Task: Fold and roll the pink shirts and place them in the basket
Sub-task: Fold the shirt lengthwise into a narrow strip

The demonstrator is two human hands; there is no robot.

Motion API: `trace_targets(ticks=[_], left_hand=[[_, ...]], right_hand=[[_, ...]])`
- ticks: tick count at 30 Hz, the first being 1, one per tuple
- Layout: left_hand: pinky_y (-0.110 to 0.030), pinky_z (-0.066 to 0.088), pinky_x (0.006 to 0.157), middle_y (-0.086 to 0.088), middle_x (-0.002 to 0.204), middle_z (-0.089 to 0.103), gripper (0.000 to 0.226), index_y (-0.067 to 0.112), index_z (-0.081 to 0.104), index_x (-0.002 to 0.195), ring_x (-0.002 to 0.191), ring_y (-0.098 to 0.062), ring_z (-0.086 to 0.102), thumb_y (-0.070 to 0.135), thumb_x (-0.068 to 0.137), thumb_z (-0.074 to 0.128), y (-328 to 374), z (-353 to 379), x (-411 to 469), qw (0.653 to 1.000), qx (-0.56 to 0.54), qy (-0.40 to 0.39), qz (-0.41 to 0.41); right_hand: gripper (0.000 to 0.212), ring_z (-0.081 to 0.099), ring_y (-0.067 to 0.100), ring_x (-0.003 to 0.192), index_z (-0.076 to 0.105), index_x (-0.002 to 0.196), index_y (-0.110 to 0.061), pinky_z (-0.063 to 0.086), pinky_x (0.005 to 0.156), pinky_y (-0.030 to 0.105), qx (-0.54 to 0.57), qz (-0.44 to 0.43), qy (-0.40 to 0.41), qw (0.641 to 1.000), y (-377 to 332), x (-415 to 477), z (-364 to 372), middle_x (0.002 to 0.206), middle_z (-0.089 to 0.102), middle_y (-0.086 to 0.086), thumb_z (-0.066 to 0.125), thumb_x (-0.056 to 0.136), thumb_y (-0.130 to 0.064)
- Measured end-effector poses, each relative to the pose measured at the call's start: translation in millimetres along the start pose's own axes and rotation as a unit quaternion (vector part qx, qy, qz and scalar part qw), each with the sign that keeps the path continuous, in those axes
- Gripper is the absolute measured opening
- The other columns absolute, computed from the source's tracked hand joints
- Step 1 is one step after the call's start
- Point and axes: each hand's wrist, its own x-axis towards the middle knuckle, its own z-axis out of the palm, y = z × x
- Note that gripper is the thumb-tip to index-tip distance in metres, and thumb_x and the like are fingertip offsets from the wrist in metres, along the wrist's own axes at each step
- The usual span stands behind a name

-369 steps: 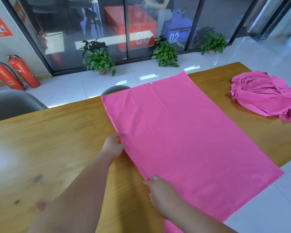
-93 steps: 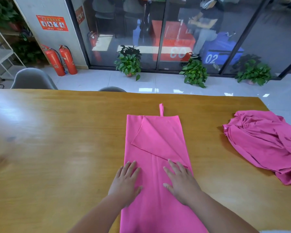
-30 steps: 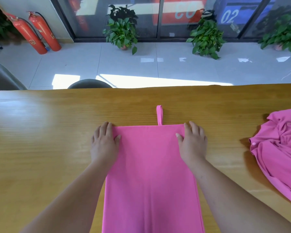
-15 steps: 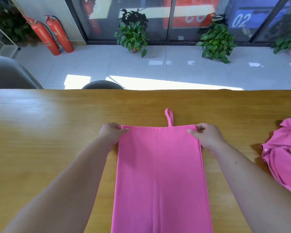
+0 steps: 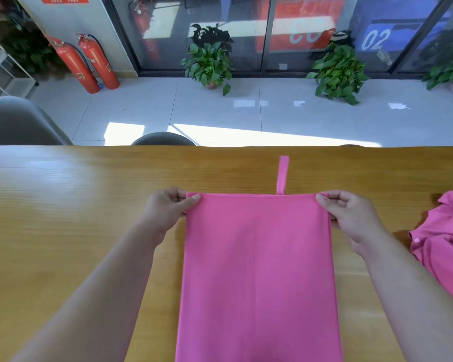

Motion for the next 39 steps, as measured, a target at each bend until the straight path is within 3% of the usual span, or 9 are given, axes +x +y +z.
trace_targets(ticks=[8,10,14,18,21,25,28,33,39], left_hand=[[-0.028,0.050,0.059,-0.001,0.083,0.077,0.022,0.018,0.078,0.088,0.072,-0.016,0.068,0.036,0.085,0.090,-27,27,13,0.985,0.092,0.146,0.010],[-0.030,0.048,0.067,0.004,0.090,0.074,0.019,0.022,0.074,0.105,0.087,-0.021,0.070,0.037,0.094,0.079,-33,35,10,0.965,0.187,0.180,0.028],[-0.046,0.040,0.113,-0.006,0.147,0.049,0.054,0.020,0.049,0.149,0.136,-0.030,0.045,0.035,0.099,0.062,-55,63,-11,0.882,0.405,0.189,0.146],[-0.050,0.022,0.130,-0.004,0.173,0.021,0.062,0.023,0.035,0.160,0.161,-0.029,0.016,0.049,0.105,0.049,-102,98,-51,0.824,0.508,0.054,0.245],[-0.050,0.010,0.133,-0.004,0.178,0.001,0.074,0.020,0.019,0.169,0.164,-0.024,-0.008,0.055,0.108,0.040,-125,105,-64,0.796,0.551,0.020,0.250],[-0.051,0.009,0.132,-0.003,0.178,-0.004,0.076,0.018,0.014,0.170,0.164,-0.026,-0.012,0.059,0.109,0.035,-125,106,-71,0.790,0.567,0.040,0.229],[-0.054,0.010,0.132,-0.003,0.178,-0.007,0.074,0.022,0.013,0.170,0.163,-0.027,-0.013,0.062,0.110,0.029,-124,104,-70,0.777,0.585,0.031,0.230],[-0.055,0.012,0.131,-0.002,0.178,-0.006,0.078,0.035,0.011,0.170,0.164,-0.028,-0.010,0.074,0.105,0.031,-121,87,-48,0.763,0.597,0.022,0.246],[-0.052,0.004,0.133,-0.003,0.177,-0.016,0.086,0.042,-0.001,0.168,0.162,-0.029,-0.021,0.086,0.098,0.023,-107,81,-36,0.754,0.614,0.033,0.231]], right_hand=[[0.008,0.070,0.019,0.072,0.078,0.091,-0.020,0.050,0.074,0.035,-0.091,-0.053,0.061,0.993,36,27,22,0.081,0.079,0.000,0.082,0.093,-0.026],[0.008,0.074,0.022,0.083,0.078,0.098,-0.024,0.051,0.074,0.031,-0.136,-0.055,0.103,0.984,44,23,30,0.086,0.078,-0.006,0.078,0.095,-0.031],[0.027,0.059,0.028,0.108,0.071,0.122,-0.023,0.049,0.096,0.042,-0.339,-0.175,0.181,0.906,66,-8,56,0.115,0.062,0.002,0.072,0.095,-0.019],[0.039,0.054,0.023,0.104,0.072,0.112,-0.028,0.050,0.087,0.045,-0.489,-0.320,0.040,0.811,99,-52,82,0.113,0.059,-0.007,0.075,0.080,-0.007],[0.070,0.040,0.021,0.141,0.043,0.157,-0.033,0.043,0.114,0.046,-0.542,-0.317,-0.049,0.777,97,-40,92,0.157,0.042,-0.012,0.063,0.093,-0.015],[0.089,0.011,0.022,0.162,-0.007,0.169,-0.030,0.018,0.132,0.045,-0.484,-0.265,-0.069,0.831,63,-12,98,0.178,0.005,-0.006,0.053,0.104,-0.023],[0.078,0.005,0.023,0.164,-0.002,0.170,-0.023,0.015,0.132,0.045,-0.501,-0.245,-0.026,0.830,59,-24,107,0.178,0.000,-0.001,0.044,0.110,-0.040],[0.073,-0.013,0.022,0.163,0.000,0.169,-0.036,0.012,0.130,0.053,-0.625,-0.287,-0.105,0.718,102,-57,116,0.177,-0.013,-0.005,0.018,0.107,-0.070],[0.078,-0.018,0.024,0.162,0.001,0.168,-0.040,0.010,0.131,0.052,-0.639,-0.212,-0.017,0.739,99,-36,87,0.177,-0.017,-0.003,0.015,0.102,-0.079]])
